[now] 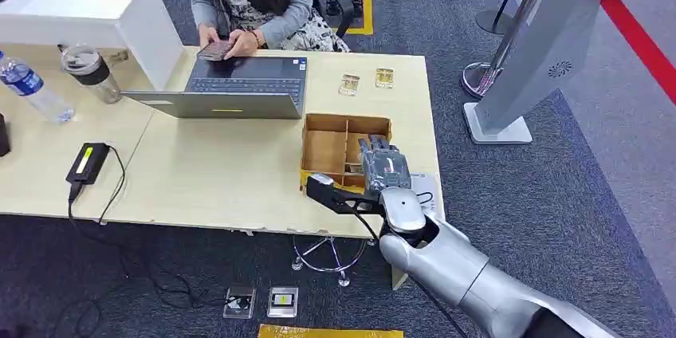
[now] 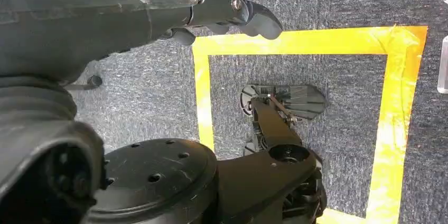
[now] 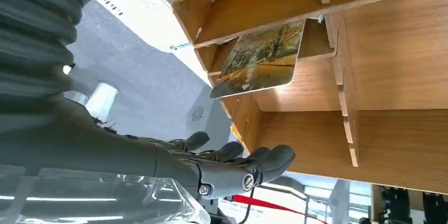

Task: Pass the card to the sensor for recognition and then transmit it.

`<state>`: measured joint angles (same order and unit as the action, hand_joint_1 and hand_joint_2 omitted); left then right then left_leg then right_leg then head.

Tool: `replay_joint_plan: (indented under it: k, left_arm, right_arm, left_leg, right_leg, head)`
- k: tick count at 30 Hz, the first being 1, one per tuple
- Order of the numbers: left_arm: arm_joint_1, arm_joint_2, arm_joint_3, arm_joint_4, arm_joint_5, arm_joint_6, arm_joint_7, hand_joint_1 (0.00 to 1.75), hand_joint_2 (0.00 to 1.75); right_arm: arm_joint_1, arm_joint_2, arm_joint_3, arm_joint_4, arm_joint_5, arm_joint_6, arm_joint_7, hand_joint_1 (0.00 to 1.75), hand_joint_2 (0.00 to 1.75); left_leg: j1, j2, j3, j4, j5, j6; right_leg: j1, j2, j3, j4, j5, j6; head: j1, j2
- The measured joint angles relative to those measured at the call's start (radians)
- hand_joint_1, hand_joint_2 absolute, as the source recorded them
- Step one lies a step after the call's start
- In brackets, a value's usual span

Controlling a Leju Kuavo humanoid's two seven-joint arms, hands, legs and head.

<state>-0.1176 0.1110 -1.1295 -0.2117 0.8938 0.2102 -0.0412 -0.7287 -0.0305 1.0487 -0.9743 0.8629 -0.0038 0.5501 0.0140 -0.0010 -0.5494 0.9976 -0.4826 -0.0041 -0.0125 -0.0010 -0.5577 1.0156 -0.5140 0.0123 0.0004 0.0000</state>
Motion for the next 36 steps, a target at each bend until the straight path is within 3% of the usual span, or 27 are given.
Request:
replay_joint_plan:
  k: [36]
  left_arm:
    - [0.0, 0.0, 0.0, 0.0, -0.013, -0.007, 0.0, 0.0, 0.0]
  right_arm:
    - [0.0, 0.011, 0.0, 0.017, 0.003, 0.0, 0.011, 0.0, 1.75]
  left_leg:
    - [0.0, 0.0, 0.0, 0.0, 0.0, 0.0]
  right_leg:
    - [0.0, 0.0, 0.0, 0.0, 0.0, 0.0]
  head:
    - [0.0, 0.0]
